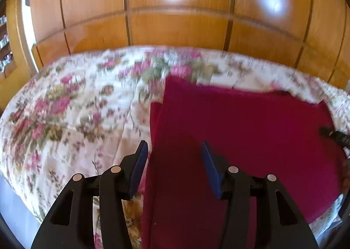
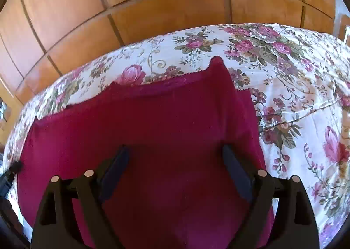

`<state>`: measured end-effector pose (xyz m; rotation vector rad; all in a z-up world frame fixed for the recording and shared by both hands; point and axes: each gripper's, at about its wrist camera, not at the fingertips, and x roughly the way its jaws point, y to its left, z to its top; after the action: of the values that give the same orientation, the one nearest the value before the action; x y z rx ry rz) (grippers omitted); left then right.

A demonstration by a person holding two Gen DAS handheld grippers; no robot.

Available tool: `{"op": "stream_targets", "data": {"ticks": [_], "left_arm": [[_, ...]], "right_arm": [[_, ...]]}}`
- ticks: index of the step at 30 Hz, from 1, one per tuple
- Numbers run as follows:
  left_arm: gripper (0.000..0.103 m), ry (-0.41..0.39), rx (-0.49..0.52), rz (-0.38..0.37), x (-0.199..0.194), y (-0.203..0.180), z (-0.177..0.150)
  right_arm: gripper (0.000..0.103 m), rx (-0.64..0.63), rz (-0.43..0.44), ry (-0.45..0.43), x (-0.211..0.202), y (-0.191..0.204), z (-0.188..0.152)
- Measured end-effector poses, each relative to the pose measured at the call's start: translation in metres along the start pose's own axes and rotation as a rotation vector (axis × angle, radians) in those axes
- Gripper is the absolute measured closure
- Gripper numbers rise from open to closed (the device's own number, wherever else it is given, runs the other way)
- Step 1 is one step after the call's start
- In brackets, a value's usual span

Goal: Fold small clothes

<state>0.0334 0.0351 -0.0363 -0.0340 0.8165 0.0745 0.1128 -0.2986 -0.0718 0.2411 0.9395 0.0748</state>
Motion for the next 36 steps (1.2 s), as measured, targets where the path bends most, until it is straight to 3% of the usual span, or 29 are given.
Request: {"op": "stream_targets", "data": {"ticks": [5,12,16,20,28,33,36], "left_arm": [[0.053,-0.024,0.011,0.011,-0.007,-0.002,-0.004],[0.053,-0.09,0.015,0.005,-0.028,-0.005,0.001],[0.053,-0.099,0.015,-0.026,-0.035,-0.012,0.002],[0.053,-0.093,0.031,-0.054,-0.038,-0.023,0.0],[0.053,-0.046,0.063,-0.097,-0.028,-0.041,-0.008],[0.053,-0.005,0.074,-0.106,-0.015,-0.051,-0.014],[0.053,0.0,0.09,-0.099,-0.011,-0.054,-0.017]], "right_arm": [[0.014,0.039,0.057,-0.002,-0.014,-0.007,0.007],[0.014,0.177,0.111,-0.053,-0.053,-0.054,0.018],[0.014,0.252,0.148,0.006,-0.049,-0.083,0.008],[0.014,0.294,0.244,0.105,-0.034,-0.097,-0.01],[0.014,0.254,0.408,0.173,-0.036,-0.09,-0.028],[0.034,0.264,0.467,0.193,-0.031,-0.084,-0.031],[0.052,0.235,0.485,0.205,-0.03,-0.072,-0.032]]}}
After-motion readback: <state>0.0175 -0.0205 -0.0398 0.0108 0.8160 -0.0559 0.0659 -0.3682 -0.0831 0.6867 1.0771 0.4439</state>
